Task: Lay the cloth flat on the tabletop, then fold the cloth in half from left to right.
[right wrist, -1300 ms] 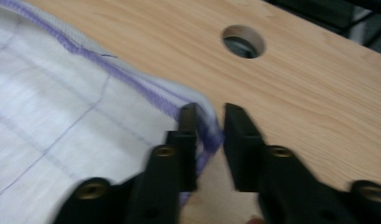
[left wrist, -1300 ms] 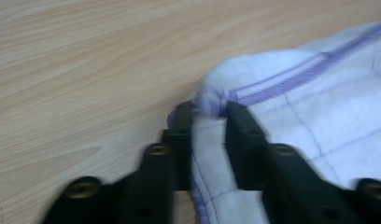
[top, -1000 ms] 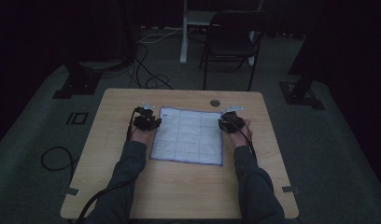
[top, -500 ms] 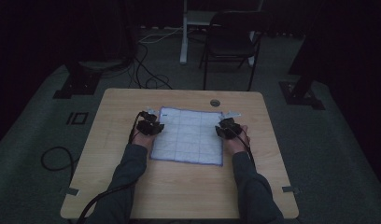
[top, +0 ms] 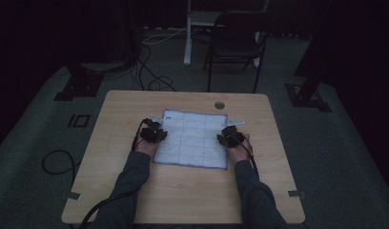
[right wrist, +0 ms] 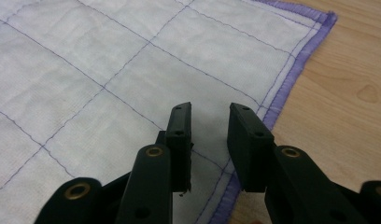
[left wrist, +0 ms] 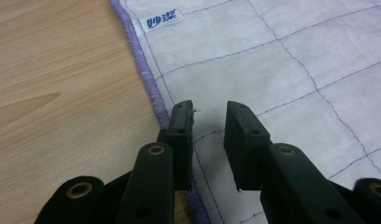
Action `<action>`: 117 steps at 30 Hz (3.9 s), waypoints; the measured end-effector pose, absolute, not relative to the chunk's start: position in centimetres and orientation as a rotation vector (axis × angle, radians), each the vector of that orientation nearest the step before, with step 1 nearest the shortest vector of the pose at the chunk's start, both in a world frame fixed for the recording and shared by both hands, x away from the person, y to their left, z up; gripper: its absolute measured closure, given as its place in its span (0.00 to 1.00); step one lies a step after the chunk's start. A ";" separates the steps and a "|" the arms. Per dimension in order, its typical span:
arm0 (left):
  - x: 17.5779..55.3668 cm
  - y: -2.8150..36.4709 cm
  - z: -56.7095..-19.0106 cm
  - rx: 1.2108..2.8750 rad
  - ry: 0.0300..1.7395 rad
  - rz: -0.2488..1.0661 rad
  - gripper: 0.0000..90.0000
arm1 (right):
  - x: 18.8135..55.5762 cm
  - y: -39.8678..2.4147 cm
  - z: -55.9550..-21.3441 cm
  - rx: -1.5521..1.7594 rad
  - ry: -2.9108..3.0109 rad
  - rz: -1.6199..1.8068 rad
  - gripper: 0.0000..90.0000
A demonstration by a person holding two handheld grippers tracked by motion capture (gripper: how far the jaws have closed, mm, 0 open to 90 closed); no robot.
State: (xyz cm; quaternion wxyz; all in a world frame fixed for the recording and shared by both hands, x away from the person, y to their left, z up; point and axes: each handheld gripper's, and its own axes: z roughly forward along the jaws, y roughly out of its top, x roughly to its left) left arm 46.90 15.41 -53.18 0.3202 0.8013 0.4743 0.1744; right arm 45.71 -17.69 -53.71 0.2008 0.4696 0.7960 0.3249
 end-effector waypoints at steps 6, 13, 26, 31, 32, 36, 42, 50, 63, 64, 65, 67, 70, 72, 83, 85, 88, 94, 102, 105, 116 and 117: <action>46.5 15.4 -53.2 2.108 1.241 0.466 0.81 | 45.4 -17.7 -53.7 1.303 2.232 0.911 0.79; 45.5 15.7 -53.3 2.101 1.235 0.459 0.81 | 44.8 -18.0 -53.8 1.305 2.235 0.930 0.79; 43.0 16.2 -53.6 2.079 1.220 0.460 0.81 | 43.2 -18.1 -53.9 1.286 2.253 0.947 0.78; 42.0 16.3 -53.6 2.081 1.213 0.458 0.82 | 42.6 -18.0 -53.9 1.277 2.256 0.942 0.79; 41.8 16.3 -53.6 2.086 1.209 0.460 0.82 | 42.4 -18.0 -53.9 1.274 2.258 0.940 0.79; 40.8 16.5 -53.6 2.086 1.198 0.455 0.82 | 41.6 -18.1 -53.9 1.267 2.262 0.945 0.79; 39.4 16.9 -53.7 2.076 1.193 0.443 0.82 | 40.5 -18.0 -53.9 1.261 2.265 0.951 0.79; 37.8 17.0 -53.7 2.074 1.191 0.437 0.82 | 39.0 -18.0 -53.9 1.233 2.285 0.953 0.79; 35.9 17.5 -53.7 2.067 1.199 0.425 0.82 | 36.8 -18.0 -54.1 1.211 2.294 0.985 0.79; 35.8 17.5 -53.7 2.068 1.199 0.427 0.82 | 36.7 -18.1 -54.1 1.206 2.294 0.988 0.79; 35.7 17.5 -53.7 2.071 1.200 0.426 0.82 | 36.6 -18.0 -54.2 1.210 2.291 0.995 0.79; 35.4 17.5 -53.7 2.070 1.201 0.433 0.82 | 36.4 -18.0 -54.2 1.209 2.287 0.999 0.79; 35.0 17.5 -53.7 2.065 1.203 0.459 0.82 | 36.2 -18.0 -54.3 1.208 2.279 1.009 0.79; 34.7 17.5 -53.5 2.046 1.209 0.463 0.80 | 36.2 -18.0 -54.3 1.209 2.276 1.012 0.78; 33.4 18.0 -51.9 1.962 1.187 0.472 0.71 | 36.1 -18.1 -54.5 1.213 2.268 1.033 0.77; 33.3 18.0 -51.8 1.955 1.191 0.477 0.70 | 36.1 -18.1 -54.5 1.213 2.268 1.034 0.76; 33.1 18.1 -51.7 1.943 1.202 0.475 0.68 | 36.1 -18.1 -54.5 1.213 2.268 1.035 0.76; 33.2 18.2 -52.2 1.937 1.248 0.493 0.61 | 36.1 -18.1 -54.5 1.212 2.269 1.034 0.76; 33.7 18.2 -53.4 1.966 1.312 0.505 0.59 | 36.0 -18.1 -54.5 1.211 2.269 1.035 0.76; 34.0 18.3 -53.8 1.975 1.341 0.501 0.58 | 36.1 -18.1 -54.5 1.211 2.270 1.036 0.76; 34.0 17.5 -54.0 1.993 1.318 0.506 0.57 | 36.0 -18.1 -54.5 1.210 2.269 1.039 0.75; 34.0 17.3 -54.1 1.993 1.309 0.505 0.57 | 36.0 -18.1 -54.5 1.210 2.270 1.039 0.75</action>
